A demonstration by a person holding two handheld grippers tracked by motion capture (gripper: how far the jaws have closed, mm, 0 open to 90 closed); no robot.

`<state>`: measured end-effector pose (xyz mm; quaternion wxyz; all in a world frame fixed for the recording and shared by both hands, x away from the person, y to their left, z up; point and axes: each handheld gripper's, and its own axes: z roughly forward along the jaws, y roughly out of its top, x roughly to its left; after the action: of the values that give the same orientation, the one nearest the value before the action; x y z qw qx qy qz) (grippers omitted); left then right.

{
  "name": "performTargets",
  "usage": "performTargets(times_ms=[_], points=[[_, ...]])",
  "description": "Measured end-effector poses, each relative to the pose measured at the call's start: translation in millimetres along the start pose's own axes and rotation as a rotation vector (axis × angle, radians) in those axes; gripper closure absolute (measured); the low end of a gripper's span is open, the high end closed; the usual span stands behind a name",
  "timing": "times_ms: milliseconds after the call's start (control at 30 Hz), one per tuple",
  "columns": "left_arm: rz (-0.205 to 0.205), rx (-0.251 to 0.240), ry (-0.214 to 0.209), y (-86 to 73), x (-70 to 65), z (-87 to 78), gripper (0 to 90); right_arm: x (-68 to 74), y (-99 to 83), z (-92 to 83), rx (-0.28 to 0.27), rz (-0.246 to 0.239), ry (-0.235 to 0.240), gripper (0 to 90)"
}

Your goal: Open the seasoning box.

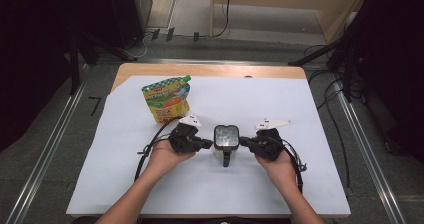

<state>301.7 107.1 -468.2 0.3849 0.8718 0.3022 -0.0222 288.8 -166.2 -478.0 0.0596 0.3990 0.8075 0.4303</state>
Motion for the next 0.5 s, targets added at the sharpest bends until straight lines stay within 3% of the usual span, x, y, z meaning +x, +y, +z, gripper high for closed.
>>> performTargets(times_ms=[233, 500], points=[[0.020, -0.002, -0.053, 0.7, -8.2, 4.4, 90.0, -6.4, 0.0, 1.0, -0.003, 0.011, -0.027, 90.0], [0.025, 0.006, -0.060, 0.4, -10.5, 5.0, 89.2, -7.4, 0.9, 1.6, 0.002, 0.005, -0.034, 90.0]])
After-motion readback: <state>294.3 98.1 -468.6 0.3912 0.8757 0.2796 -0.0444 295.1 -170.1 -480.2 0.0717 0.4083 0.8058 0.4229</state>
